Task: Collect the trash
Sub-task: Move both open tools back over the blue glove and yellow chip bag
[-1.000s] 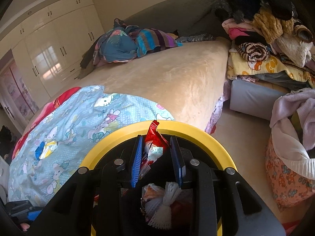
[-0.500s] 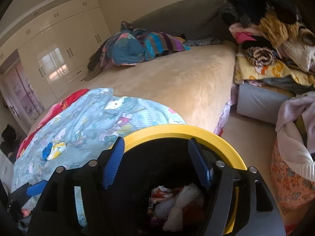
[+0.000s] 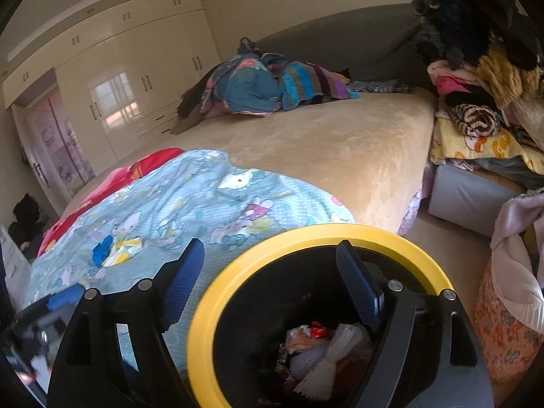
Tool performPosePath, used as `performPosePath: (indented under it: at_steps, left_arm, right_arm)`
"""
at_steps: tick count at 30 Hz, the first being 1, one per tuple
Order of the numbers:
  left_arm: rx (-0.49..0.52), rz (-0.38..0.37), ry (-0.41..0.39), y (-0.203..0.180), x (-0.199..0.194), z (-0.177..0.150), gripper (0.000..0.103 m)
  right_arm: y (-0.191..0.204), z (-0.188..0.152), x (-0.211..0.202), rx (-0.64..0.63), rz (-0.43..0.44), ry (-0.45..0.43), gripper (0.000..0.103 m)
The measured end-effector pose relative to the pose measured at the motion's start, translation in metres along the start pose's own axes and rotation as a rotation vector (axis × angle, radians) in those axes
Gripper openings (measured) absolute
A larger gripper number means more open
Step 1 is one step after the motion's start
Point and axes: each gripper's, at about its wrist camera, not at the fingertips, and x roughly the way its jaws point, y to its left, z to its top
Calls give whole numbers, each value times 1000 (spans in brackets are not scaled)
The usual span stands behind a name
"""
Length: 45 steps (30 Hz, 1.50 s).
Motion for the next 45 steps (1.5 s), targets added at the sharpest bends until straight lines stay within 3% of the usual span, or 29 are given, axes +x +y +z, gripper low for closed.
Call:
performPosePath:
  at_steps: [13,24,32,43,45]
  left_arm:
    - [-48,128,-129,43,-37,18,92]
    - [-99,269,-179,95,-58,21,92]
    - [-187,385,-176,149,-66,16,92]
    - [-313,431,-126,219,-64,3,92]
    - [-339,420,-105,231,-59,-1,85]
  right_arm:
    - [58,-6,7,-85,104,18,84]
    - [109,-8,32,-119,178,46,93]
    - [147,-7,78,-123,245,116,94]
    - [204,-19,168,-161,327,239,94]
    - [212,-18,181,-169,330,255,94]
